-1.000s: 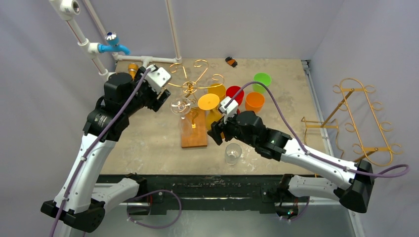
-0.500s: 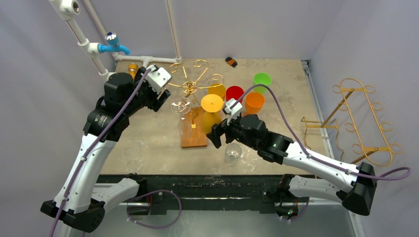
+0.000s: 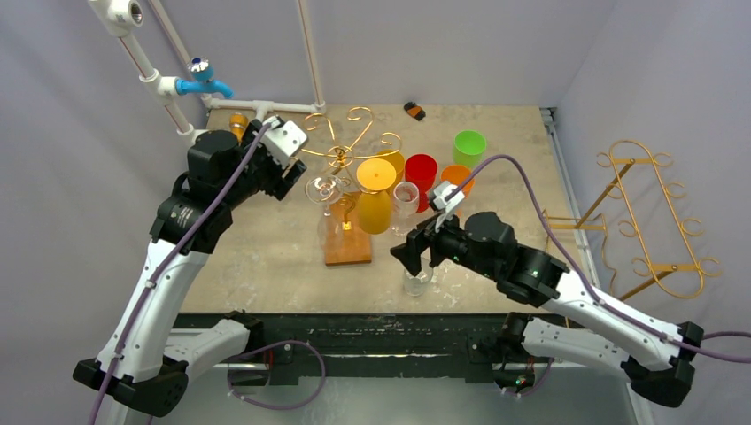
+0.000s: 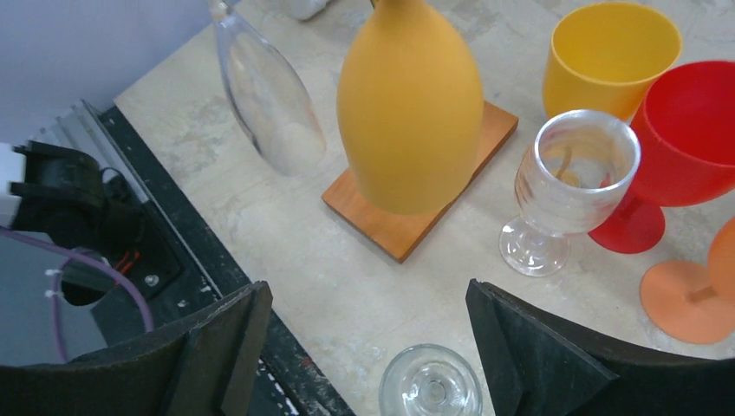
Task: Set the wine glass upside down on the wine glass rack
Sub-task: Turn the wine glass upside down at the wine rack, then adjust the wine rack at the center of the board.
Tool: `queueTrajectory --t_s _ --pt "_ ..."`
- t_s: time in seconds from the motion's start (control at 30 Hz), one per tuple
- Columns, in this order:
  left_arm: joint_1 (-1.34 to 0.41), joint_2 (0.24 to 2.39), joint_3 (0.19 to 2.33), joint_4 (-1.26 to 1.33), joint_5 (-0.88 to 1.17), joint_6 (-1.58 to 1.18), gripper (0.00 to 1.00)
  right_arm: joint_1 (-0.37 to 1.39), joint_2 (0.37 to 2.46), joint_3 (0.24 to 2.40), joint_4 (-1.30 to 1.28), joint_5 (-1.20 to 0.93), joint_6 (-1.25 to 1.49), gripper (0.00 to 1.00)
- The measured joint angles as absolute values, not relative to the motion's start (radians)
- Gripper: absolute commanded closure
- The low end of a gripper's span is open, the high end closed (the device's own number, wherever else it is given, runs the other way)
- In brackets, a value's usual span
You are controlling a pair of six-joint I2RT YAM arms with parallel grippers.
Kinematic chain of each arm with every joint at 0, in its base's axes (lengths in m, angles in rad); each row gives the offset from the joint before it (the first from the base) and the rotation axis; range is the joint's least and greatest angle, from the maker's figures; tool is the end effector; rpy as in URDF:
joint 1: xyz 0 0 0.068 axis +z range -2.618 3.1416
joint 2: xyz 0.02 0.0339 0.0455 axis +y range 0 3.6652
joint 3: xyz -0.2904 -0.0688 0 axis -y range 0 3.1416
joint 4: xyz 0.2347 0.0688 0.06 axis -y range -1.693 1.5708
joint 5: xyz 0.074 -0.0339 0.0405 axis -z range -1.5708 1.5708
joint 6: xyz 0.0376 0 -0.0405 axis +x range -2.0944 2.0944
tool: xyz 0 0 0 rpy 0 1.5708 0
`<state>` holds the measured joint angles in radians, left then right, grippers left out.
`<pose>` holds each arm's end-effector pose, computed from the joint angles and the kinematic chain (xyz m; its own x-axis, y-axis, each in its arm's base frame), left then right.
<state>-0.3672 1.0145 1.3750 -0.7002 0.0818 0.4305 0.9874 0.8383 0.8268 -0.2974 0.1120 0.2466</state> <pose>0.1578 -0.0640 0.4619 -0.1033 0.4854 -0.8682 0.5203 0.7703 0.3687 0.0956 0.1373 0.3529 -0.3505 -0.0907 -0.9321 -0.7065 0.6790 0.1996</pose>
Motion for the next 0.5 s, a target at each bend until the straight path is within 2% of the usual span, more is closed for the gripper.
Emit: queueTrajectory --t_s 0.23,0.5 --pt "-0.367 1.028 1.355 -0.680 0.075 0.431 0.35 0.987 0.813 1.111 -0.440 0.125 0.253 0.14" --pt "-0.367 1.045 1.355 -0.673 0.075 0.431 0.38 0.947 0.978 1.420 -0.501 0.235 0.234 0.20"
